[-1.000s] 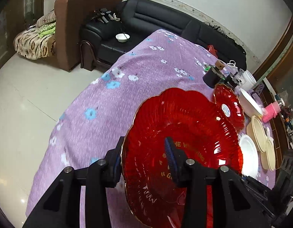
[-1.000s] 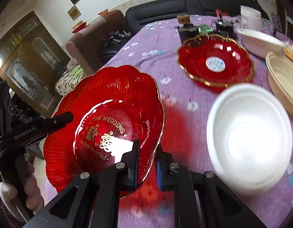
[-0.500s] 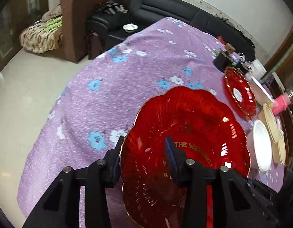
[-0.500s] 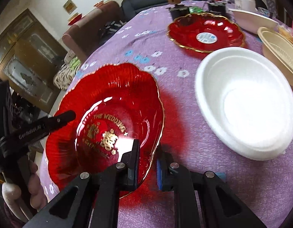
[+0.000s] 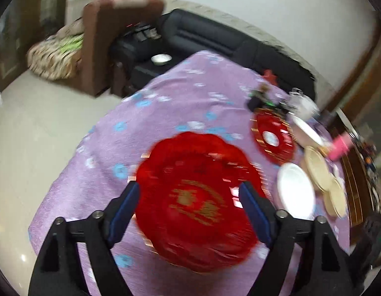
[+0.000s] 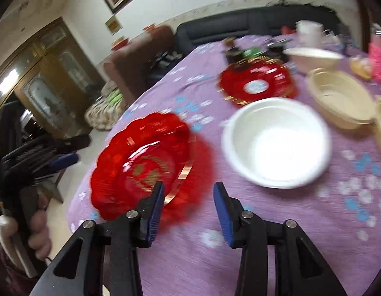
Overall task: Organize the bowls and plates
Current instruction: 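Set the red wedding bowl down at the table edge, open right tool, then grasp the white foam bowl rim with the right tool and lift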
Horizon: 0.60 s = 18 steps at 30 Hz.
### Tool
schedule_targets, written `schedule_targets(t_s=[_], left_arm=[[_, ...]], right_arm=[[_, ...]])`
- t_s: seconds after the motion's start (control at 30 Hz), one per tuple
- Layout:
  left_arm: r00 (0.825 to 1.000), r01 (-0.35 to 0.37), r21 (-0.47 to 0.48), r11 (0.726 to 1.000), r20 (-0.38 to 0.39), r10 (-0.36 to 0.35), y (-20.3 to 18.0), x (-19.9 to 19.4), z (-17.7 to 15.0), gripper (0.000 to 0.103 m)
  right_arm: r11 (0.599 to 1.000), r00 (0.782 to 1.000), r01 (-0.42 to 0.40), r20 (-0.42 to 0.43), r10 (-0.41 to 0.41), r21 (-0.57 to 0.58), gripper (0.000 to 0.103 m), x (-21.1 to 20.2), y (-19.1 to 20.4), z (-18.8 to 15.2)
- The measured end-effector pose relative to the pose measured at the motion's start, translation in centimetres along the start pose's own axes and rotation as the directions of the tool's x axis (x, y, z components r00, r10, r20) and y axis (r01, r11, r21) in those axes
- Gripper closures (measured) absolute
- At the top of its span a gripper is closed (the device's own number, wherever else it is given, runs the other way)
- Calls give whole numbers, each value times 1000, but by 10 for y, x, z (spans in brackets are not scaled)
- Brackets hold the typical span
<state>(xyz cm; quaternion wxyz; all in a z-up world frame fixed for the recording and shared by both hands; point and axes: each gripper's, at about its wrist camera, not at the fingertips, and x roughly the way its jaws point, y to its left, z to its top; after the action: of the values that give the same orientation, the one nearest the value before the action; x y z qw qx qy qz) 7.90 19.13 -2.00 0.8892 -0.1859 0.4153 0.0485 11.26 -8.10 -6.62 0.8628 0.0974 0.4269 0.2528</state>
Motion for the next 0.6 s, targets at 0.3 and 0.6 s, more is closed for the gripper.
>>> schedule_targets(t_s=[0.3, 0.6], left_arm=[[984, 135, 143, 980, -139, -116, -104, 47, 1, 19], [964, 109, 220, 969, -260, -49, -160, 124, 3, 19]], right_arm=[[973, 985, 158, 40, -167, 170, 57, -24, -89, 6], [959, 988, 144, 28, -155, 244, 57, 2, -133, 24]])
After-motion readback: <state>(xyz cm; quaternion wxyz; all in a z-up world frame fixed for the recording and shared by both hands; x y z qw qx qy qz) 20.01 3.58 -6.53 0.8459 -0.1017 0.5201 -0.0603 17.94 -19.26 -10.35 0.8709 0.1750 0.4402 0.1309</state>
